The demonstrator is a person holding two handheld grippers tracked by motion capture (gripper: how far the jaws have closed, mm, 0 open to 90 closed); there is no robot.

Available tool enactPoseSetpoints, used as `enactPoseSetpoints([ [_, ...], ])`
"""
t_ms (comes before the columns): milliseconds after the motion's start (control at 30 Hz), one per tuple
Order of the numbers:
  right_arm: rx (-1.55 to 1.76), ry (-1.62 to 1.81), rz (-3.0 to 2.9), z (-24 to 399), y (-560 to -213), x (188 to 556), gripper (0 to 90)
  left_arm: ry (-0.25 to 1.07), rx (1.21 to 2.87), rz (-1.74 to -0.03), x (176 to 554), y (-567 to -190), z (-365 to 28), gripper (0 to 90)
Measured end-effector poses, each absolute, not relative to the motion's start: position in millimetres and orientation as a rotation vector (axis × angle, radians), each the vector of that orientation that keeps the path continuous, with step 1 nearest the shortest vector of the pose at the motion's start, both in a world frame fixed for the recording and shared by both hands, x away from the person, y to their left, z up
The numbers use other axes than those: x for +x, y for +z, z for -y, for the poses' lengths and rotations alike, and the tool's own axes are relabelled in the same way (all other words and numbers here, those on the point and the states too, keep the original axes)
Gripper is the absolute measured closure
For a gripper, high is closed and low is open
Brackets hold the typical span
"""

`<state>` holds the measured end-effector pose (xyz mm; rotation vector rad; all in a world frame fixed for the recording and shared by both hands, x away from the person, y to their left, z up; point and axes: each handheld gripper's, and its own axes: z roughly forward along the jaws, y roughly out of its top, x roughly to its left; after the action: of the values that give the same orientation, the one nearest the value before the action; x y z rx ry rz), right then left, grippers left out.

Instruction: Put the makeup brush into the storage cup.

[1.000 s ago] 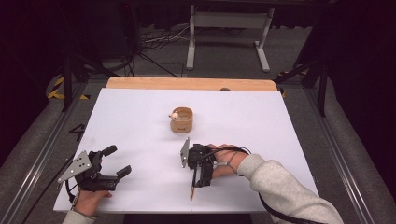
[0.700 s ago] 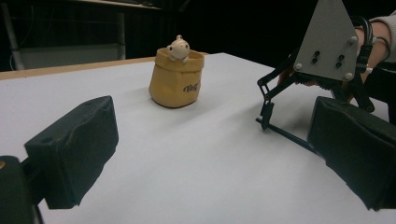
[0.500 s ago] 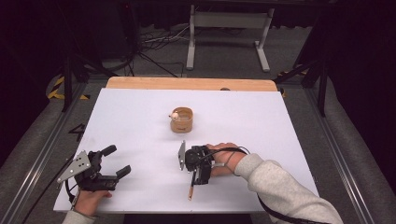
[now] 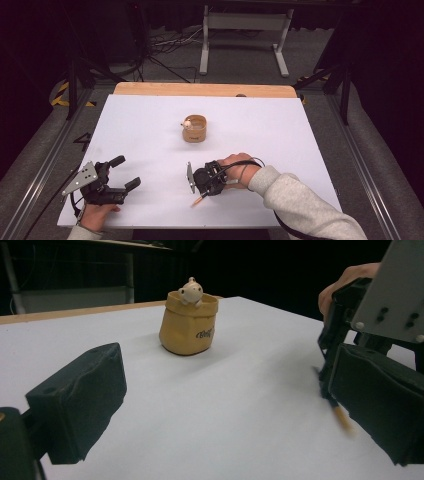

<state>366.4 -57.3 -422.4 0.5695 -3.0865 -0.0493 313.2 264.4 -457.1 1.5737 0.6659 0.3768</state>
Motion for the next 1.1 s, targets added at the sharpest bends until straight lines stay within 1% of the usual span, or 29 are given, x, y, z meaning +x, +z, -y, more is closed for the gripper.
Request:
enactPoseSetpoints([
  [233,0.609,-0.007,3.11,54.5,-422.2,361.3,83.9,0.378,1.571,-0.667,312.8,-456.8,-264.7,2.7],
  [533,0.561,-0.079,3.138,60.5,-416.0,363.8,84.1,0.377,1.578,-0.664,313.4,-457.2,-263.6,2.8],
  [1100,0.414,-0.333,3.19,73.7,-378.9,374.2,84.1,0.38,1.578,-0.667,313.0,-457.3,-263.4,2.8],
])
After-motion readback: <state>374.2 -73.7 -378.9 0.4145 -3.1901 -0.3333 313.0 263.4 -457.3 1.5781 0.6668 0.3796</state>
